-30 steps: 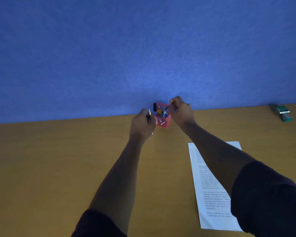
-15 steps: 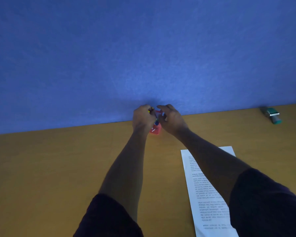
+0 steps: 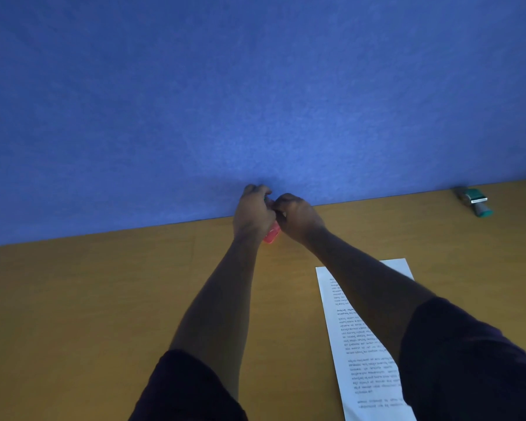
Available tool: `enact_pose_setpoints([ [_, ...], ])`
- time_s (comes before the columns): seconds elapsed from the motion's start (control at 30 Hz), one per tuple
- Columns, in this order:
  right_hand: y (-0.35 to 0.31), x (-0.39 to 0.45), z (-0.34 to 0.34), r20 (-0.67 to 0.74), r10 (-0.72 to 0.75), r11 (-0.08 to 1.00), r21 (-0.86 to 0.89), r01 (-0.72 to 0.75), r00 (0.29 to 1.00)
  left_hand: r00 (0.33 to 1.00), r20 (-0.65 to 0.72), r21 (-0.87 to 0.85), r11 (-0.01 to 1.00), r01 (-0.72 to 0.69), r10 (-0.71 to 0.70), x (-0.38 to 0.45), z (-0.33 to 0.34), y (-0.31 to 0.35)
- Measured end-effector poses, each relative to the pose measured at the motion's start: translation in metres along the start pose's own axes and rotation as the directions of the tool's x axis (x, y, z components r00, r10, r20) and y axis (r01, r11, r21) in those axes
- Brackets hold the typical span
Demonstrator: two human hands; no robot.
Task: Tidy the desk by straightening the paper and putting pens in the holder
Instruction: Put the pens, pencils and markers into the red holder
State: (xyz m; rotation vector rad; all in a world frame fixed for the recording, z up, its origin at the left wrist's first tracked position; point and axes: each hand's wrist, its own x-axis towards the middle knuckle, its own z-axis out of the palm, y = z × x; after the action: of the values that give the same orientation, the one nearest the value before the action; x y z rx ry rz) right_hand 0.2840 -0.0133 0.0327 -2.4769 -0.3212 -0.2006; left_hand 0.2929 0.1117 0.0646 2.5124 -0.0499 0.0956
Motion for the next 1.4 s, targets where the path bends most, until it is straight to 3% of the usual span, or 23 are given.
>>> enact_pose_setpoints([
  [0.13,-0.001,-0.006,0.001,0.074,0.027,0.996,-0.092,-0.020,0.997,0.997,-0.062,0.029,0.998,-0.047,0.049,-0.006,0.002,-0.002],
  [0.37,-0.001,-0.019,0.005,0.064,0.039,0.999,-0.025,-0.037,0.997,0.975,-0.061,0.157,0.967,-0.200,0.212,-0.016,-0.003,-0.001],
  [0.47,-0.002,-0.020,0.006,0.056,0.035,0.999,-0.013,-0.035,0.998,0.932,-0.181,0.164,0.944,-0.287,0.315,-0.015,-0.011,-0.003],
  [0.53,-0.002,-0.021,0.007,0.065,0.056,0.998,-0.042,-0.053,0.996,0.924,-0.296,0.135,0.969,-0.209,0.240,-0.014,-0.014,-0.009],
  [0.6,-0.003,-0.021,0.010,0.064,0.083,0.993,-0.088,-0.077,0.995,0.935,-0.354,0.028,0.999,-0.032,0.040,-0.015,-0.013,-0.018],
  [0.67,-0.003,-0.022,0.011,0.056,0.101,0.989,-0.111,-0.094,0.993,0.950,-0.247,-0.118,0.979,0.164,-0.189,-0.017,-0.010,-0.029],
  [0.73,-0.005,-0.022,0.012,0.055,0.098,0.990,-0.111,-0.091,0.994,0.950,-0.064,-0.228,0.931,0.284,-0.305,-0.021,-0.007,-0.039],
  [0.8,-0.007,-0.021,0.012,0.059,0.078,0.993,-0.098,-0.072,0.995,0.956,0.047,-0.241,0.926,0.292,-0.289,-0.028,-0.004,-0.046],
  [0.87,-0.008,-0.017,0.011,0.087,0.061,0.990,-0.136,-0.049,0.994,0.964,0.077,-0.218,0.939,0.267,-0.256,-0.035,-0.001,-0.049],
  [1.2,-0.001,-0.007,0.003,0.122,0.082,0.992,-0.104,-0.070,0.989,0.984,0.022,-0.102,0.979,0.179,-0.177,-0.044,0.015,-0.041],
  [1.4,-0.004,-0.014,0.000,0.150,0.085,0.992,-0.107,-0.070,0.985,0.976,0.116,-0.043,0.981,0.192,-0.186,-0.043,0.015,-0.038],
])
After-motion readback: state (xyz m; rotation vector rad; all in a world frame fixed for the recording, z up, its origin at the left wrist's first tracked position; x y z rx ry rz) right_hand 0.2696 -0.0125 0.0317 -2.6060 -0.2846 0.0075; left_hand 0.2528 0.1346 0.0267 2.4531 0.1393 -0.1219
